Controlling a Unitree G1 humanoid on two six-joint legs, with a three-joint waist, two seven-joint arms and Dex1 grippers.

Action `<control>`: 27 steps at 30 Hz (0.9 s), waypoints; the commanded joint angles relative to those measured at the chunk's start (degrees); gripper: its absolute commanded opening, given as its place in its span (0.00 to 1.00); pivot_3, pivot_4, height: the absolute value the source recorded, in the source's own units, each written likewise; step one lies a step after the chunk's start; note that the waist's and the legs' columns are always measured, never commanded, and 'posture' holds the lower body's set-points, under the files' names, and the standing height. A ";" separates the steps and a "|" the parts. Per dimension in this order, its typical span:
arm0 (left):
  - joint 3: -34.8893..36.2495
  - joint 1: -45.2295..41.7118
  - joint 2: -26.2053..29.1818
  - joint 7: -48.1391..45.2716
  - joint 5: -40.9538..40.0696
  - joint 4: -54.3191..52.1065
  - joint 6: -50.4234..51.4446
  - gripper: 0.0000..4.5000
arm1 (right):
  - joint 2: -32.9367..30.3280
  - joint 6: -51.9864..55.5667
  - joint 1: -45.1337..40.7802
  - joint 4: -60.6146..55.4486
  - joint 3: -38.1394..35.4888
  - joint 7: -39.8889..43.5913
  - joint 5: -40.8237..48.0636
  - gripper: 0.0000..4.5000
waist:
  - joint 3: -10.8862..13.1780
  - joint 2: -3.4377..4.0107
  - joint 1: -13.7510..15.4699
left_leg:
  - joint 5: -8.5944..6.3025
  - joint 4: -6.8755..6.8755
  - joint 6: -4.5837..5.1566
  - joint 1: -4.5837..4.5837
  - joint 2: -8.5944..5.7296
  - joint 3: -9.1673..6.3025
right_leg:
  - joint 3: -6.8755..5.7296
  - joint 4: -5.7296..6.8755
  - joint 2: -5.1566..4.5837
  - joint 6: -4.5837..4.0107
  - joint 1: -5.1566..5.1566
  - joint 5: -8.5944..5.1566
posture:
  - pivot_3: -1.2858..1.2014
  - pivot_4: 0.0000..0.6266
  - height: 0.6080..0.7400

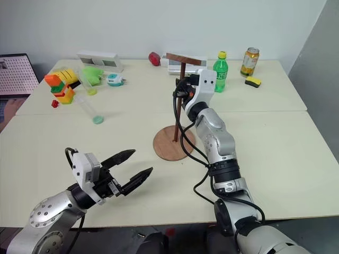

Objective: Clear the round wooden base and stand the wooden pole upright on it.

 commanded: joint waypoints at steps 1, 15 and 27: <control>0.27 -0.49 0.33 0.24 -0.44 -1.87 -0.91 1.00 | 3.88 -0.33 -2.00 -0.32 0.38 -0.73 1.26 0.05 | 0.00 0.00 0.00 | 0.00 0.00 0.00 0.00 0.00 0.00 | 0.00 0.00 0.00 0.00 0.00 0.00 | 0.52 0.24 1.00; 0.24 -0.79 0.27 0.68 -0.67 -1.93 -0.75 1.00 | 2.05 -6.10 -1.68 1.29 4.87 0.50 -2.74 0.05 | 0.00 0.00 -0.10 | 0.00 0.00 0.00 0.00 0.00 0.00 | 0.00 0.00 0.00 0.00 0.00 0.00 | 0.52 0.24 1.00; 1.40 -0.08 0.30 1.11 -1.00 -1.41 -0.77 1.00 | -5.24 -13.89 12.37 -7.72 14.80 11.99 -10.48 0.05 | -0.04 -0.06 0.12 | 0.00 0.02 -0.01 0.04 -0.02 -0.02 | -0.01 -0.03 -0.05 0.00 0.08 0.00 | 0.52 0.24 1.00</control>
